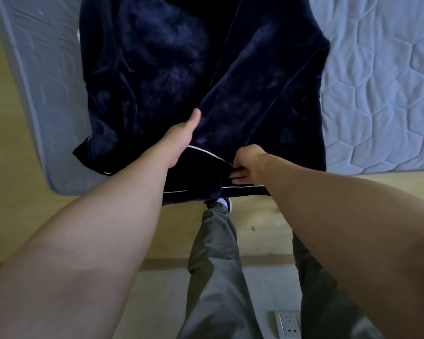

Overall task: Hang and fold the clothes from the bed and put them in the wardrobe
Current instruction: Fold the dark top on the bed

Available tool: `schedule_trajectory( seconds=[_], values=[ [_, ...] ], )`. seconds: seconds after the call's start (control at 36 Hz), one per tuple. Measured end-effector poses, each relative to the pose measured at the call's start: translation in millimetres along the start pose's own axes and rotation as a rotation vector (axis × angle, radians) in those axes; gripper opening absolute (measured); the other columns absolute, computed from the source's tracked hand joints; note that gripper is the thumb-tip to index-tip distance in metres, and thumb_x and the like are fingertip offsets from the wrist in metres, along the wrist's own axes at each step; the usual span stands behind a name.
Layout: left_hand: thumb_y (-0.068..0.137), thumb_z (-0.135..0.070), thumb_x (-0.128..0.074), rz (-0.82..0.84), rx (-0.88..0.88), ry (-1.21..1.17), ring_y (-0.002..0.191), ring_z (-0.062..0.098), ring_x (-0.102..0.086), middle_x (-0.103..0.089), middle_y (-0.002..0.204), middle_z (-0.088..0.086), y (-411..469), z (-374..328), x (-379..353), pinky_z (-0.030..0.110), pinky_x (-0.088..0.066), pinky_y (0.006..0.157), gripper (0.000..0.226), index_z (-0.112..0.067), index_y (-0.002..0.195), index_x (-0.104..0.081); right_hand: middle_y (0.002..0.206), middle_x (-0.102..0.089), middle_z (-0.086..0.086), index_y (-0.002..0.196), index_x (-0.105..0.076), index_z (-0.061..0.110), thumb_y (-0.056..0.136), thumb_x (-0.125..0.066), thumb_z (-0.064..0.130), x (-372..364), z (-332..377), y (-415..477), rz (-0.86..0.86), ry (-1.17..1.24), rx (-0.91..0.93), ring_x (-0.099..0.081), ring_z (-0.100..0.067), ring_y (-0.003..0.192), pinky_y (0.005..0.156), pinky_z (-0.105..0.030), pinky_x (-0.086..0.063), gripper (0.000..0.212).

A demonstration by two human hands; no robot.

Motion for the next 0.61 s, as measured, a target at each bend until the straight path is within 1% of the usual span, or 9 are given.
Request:
schedule_trajectory(
  seconds=[0.03, 0.06, 0.11, 0.17, 0.22, 0.36, 0.5, 0.56, 0.61],
  values=[
    [0.077, -0.083, -0.051, -0.005, 0.021, 0.002, 0.127, 0.019, -0.055, -0.063, 0.135, -0.003, 2, 0, 0, 0.04, -0.038, 0.113, 0.08, -0.025, 0.131, -0.064, 0.1, -0.069, -0.017, 0.099, -0.055, 0.007, 0.09, -0.041, -0.008, -1, 0, 1, -0.005, -0.017, 0.001, -0.073, -0.034, 0.088, 0.08, -0.047, -0.06, 0.022],
    [0.084, -0.076, -0.05, -0.027, -0.003, 0.015, 0.125, 0.019, -0.056, -0.063, 0.134, -0.003, 4, 1, -1, 0.036, -0.04, 0.11, 0.07, -0.024, 0.128, -0.066, 0.099, -0.069, -0.016, 0.099, -0.056, 0.006, 0.09, -0.042, -0.007, -2, 1, 2, -0.01, -0.024, 0.006, -0.072, -0.033, 0.09, 0.082, -0.047, -0.059, 0.021],
    [0.096, -0.05, -0.059, -0.087, -0.133, 0.066, 0.105, 0.016, -0.065, -0.073, 0.111, -0.001, 10, 0, -1, 0.03, -0.05, 0.093, 0.031, -0.024, 0.103, -0.073, 0.1, -0.067, -0.014, 0.097, -0.059, 0.007, 0.087, -0.047, -0.002, -3, 3, 4, -0.021, -0.007, 0.024, -0.069, -0.032, 0.093, 0.087, -0.047, -0.057, 0.018],
    [0.094, -0.031, -0.067, -0.142, -0.239, 0.083, 0.081, 0.011, -0.066, -0.074, 0.088, -0.004, 15, -1, 1, 0.028, -0.053, 0.081, 0.014, -0.024, 0.083, -0.072, 0.097, -0.063, -0.011, 0.091, -0.06, 0.01, 0.084, -0.053, 0.003, -4, 6, 3, -0.023, 0.026, 0.042, -0.066, -0.03, 0.091, 0.086, -0.044, -0.055, 0.012],
    [0.087, -0.019, -0.075, -0.168, -0.267, 0.049, 0.072, 0.005, -0.067, -0.072, 0.079, -0.009, 18, -4, 2, 0.024, -0.055, 0.075, 0.012, -0.026, 0.078, -0.07, 0.094, -0.061, -0.008, 0.09, -0.06, 0.013, 0.08, -0.058, 0.008, -4, 8, 1, -0.015, 0.058, 0.051, -0.064, -0.028, 0.088, 0.082, -0.042, -0.053, 0.011],
    [0.077, -0.01, -0.081, -0.187, -0.227, 0.018, 0.073, 0.009, -0.069, -0.071, 0.083, -0.003, 25, -9, 3, 0.022, -0.056, 0.066, 0.025, -0.026, 0.079, -0.062, 0.097, -0.064, -0.008, 0.093, -0.061, 0.015, 0.081, -0.062, 0.013, -5, 8, 4, -0.01, 0.021, 0.033, -0.067, -0.028, 0.09, 0.075, -0.04, -0.053, 0.012],
    [0.084, -0.01, -0.066, -0.365, -0.154, 0.276, 0.071, 0.006, -0.058, -0.061, 0.08, -0.01, 30, -15, 6, 0.017, -0.04, 0.053, 0.022, -0.028, 0.077, -0.055, 0.092, -0.065, -0.01, 0.091, -0.057, 0.012, 0.09, -0.06, 0.011, -7, 13, 9, -0.043, -0.096, 0.026, -0.069, -0.027, 0.085, 0.076, -0.038, -0.059, 0.003],
    [0.083, -0.011, -0.061, -0.37, -0.119, 0.365, 0.065, 0.01, -0.057, -0.061, 0.075, -0.006, 32, -24, 6, 0.021, -0.04, 0.049, 0.012, -0.021, 0.076, -0.06, 0.093, -0.067, -0.011, 0.093, -0.059, 0.012, 0.091, -0.059, 0.012, -7, 19, 8, -0.039, -0.181, 0.016, -0.07, -0.027, 0.087, 0.076, -0.039, -0.059, 0.002],
    [0.082, -0.017, -0.06, -0.336, -0.141, 0.374, 0.063, 0.015, -0.058, -0.063, 0.071, -0.003, 37, -38, 2, 0.024, -0.043, 0.053, 0.008, -0.017, 0.074, -0.063, 0.097, -0.067, -0.011, 0.096, -0.06, 0.013, 0.089, -0.061, 0.015, -5, 28, 5, -0.034, -0.26, 0.003, -0.069, -0.027, 0.088, 0.071, -0.038, -0.057, 0.007]
  ],
)
Point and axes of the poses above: each hand's wrist, its own y-axis towards the middle knuckle, its own x-axis out of the back of the hand, z = x × y, the point moved 3 cm from there along y, towards the middle knuckle
